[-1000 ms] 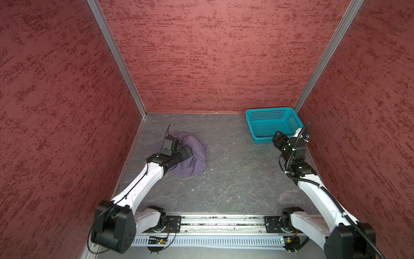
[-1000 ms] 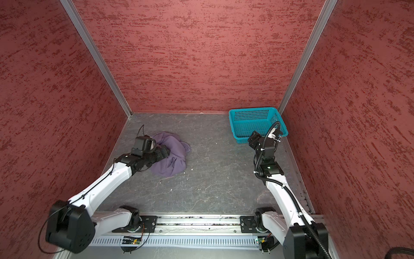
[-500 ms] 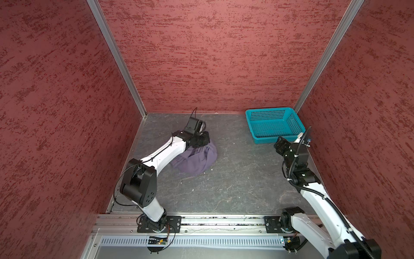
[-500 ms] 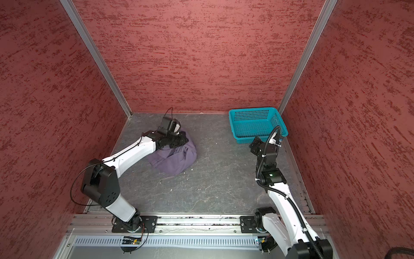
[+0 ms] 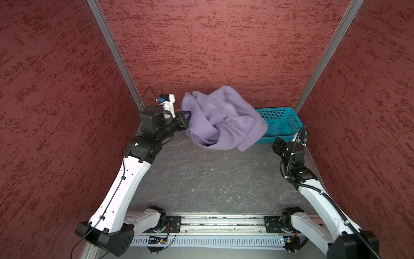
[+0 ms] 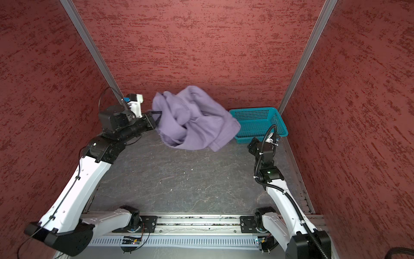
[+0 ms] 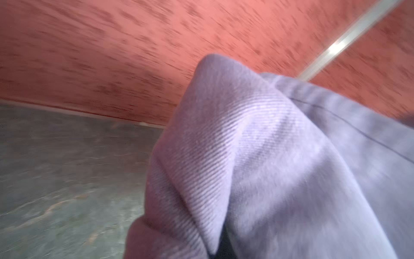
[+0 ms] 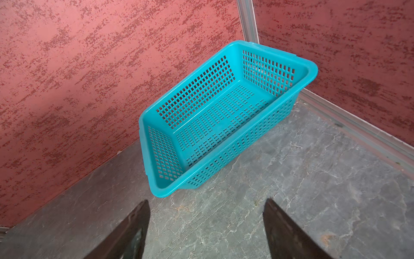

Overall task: Fold and stack the trousers
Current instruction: Flatten out the trousers at the center of the table.

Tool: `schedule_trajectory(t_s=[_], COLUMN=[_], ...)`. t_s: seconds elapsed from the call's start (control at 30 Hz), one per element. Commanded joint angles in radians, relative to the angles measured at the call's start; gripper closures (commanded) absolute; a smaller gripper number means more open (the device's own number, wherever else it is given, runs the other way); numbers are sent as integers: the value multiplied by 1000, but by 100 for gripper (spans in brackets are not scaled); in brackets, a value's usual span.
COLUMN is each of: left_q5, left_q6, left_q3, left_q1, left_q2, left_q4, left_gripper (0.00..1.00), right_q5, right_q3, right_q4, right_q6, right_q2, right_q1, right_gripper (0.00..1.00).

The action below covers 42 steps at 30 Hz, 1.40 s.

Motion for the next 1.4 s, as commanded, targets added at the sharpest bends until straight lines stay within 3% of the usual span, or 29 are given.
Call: schedule_trajectory(t_s=[0.0, 0.07, 0.1, 0.4, 0.53, 0.67, 0.8, 0.93, 1.17, 1.37], left_q5=[-52, -37, -16, -50, -38, -43, -89, -139, -229, -257], left_q6=[-60, -72, -75, -34, -10, 56, 170, 155, 140, 170], left_q3=[-196, -279, -309, -274, -240, -245, -228, -253, -303, -301], left_q1=[111, 156, 173, 171, 121, -59, -354, -541, -641, -692], left_q2=[-14, -8, 2, -15, 6, 40, 93, 157, 332, 506], left_q4=[-30, -45, -56, -117, -159, -195, -296, -388, -420, -400], left_gripper=[64, 11, 0, 1, 1, 1, 1, 1, 1, 1], right_q5=[-7, -9, -9, -24, -29, -20, -15, -23, -72, -15], right_q3=[-13, -13, -13, -14, -11, 11, 21, 31, 61, 42], right_q4=[19, 16, 13, -11, -25, -53, -52, -14, 15, -33], right_q6=[1, -1, -1, 2, -11, -49, -52, -35, 6, -13], right_q2=[-7, -11, -14, -38, -44, -27, -2, 26, 67, 8], right_q1=[9, 9, 8, 11, 25, 74, 88, 92, 94, 96], right_gripper=[20, 20, 20, 20, 20, 22, 22, 21, 19, 16])
